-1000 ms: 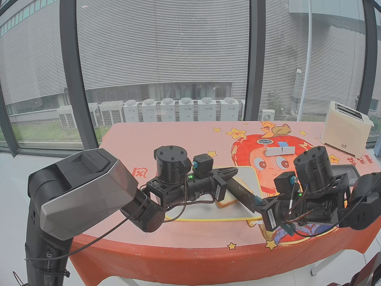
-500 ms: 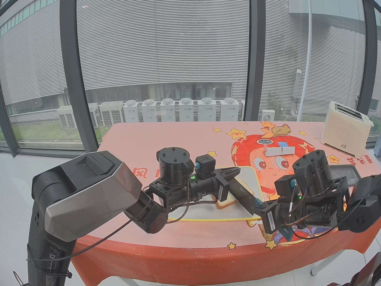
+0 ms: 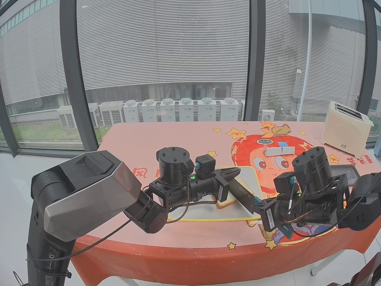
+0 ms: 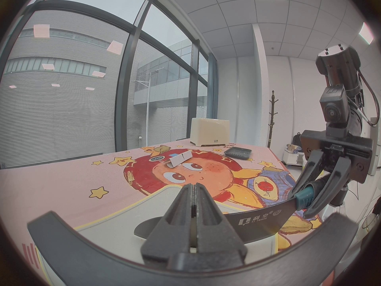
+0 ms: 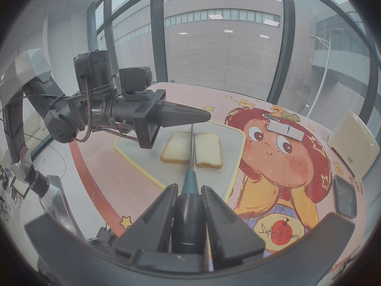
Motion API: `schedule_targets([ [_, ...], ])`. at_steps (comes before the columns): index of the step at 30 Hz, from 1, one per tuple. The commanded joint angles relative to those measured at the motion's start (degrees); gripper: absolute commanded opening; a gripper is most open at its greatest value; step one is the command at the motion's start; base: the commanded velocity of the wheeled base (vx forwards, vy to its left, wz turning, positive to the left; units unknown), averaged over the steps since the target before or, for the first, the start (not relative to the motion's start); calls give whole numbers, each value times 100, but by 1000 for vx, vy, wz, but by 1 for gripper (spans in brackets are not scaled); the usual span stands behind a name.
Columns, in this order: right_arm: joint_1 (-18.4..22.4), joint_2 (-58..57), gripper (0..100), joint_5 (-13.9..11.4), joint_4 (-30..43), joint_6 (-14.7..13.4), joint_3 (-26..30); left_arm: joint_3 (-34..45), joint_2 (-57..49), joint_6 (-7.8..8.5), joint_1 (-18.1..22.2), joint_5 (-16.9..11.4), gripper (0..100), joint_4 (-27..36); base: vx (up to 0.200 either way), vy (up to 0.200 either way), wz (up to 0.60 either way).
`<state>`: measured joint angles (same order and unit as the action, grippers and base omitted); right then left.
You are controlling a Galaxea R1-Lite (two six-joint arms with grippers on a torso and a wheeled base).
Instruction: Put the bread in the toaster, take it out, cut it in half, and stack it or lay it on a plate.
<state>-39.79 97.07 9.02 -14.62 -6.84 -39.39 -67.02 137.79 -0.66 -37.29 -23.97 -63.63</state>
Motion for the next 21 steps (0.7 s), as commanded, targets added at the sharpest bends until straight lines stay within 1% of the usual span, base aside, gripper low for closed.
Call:
schedule_targets([
  [1,-20,66,0,-14,3,7,256,-100,-15,-22,-6,6,0,9,0,0,0],
  [4,-11,66,0,-14,-6,7,203,-92,-94,-22,-6,6,0,18,0,0,0],
  [8,-11,-13,0,3,-6,7,-131,58,-112,-4,-6,15,0,0,0,0,0],
  [10,-11,-66,0,3,3,16,-201,93,-121,-13,-6,15,0,-61,0,0,0],
  [12,-20,-66,0,3,3,16,-175,67,-138,-22,11,15,0,-184,0,0,0],
  [15,-20,-48,0,-6,3,25,-25,84,-332,-22,55,15,0,-176,0,0,0],
  [21,-11,-75,0,-14,3,34,1,111,-727,-31,152,15,0,-149,0,0,0],
])
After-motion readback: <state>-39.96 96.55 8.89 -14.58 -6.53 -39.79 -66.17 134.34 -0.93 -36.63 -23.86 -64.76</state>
